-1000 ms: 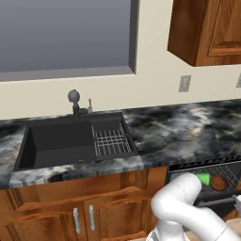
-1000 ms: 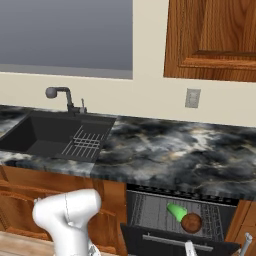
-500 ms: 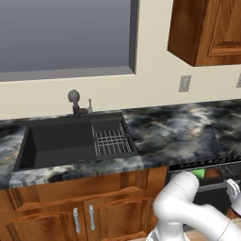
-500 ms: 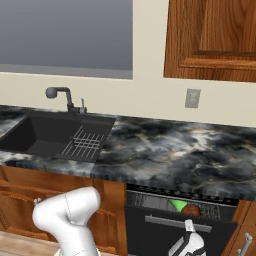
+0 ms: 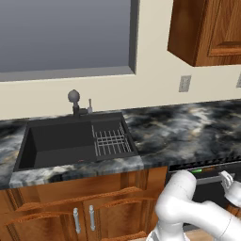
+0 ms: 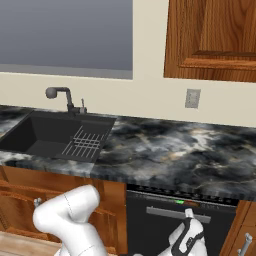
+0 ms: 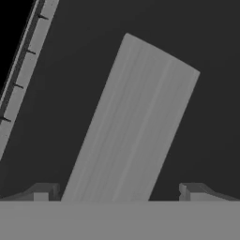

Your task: Pick up the cup and bowl from the counter, place them in the dishwasher, and close the dishwasher door.

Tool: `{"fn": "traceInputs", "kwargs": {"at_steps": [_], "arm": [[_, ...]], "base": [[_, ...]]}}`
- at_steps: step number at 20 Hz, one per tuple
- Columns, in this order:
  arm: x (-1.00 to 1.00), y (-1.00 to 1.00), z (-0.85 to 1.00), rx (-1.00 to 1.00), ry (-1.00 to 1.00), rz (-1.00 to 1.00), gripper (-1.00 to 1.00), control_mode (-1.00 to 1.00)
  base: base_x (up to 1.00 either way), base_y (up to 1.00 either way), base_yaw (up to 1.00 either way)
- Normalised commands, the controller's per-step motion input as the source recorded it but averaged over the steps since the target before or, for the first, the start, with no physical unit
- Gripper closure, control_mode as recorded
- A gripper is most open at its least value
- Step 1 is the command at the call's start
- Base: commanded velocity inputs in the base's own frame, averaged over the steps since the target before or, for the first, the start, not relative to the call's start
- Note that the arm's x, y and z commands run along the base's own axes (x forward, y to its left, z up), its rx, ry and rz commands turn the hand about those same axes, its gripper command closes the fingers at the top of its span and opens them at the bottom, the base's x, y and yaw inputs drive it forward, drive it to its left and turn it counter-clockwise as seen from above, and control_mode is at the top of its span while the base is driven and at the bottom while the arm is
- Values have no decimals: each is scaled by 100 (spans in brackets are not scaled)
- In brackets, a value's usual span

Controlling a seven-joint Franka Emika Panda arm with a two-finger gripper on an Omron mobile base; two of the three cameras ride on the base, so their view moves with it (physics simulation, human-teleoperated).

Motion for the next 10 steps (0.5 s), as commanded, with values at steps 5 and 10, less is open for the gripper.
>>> {"fn": "traceInputs", "kwargs": {"at_steps": [5, 10], "arm": [[52, 0, -63, -2, -10, -1, -100, -100], [50, 0, -64, -2, -12, -2, -100, -100]], "base": [[0, 0, 0], [0, 0, 0]]}}
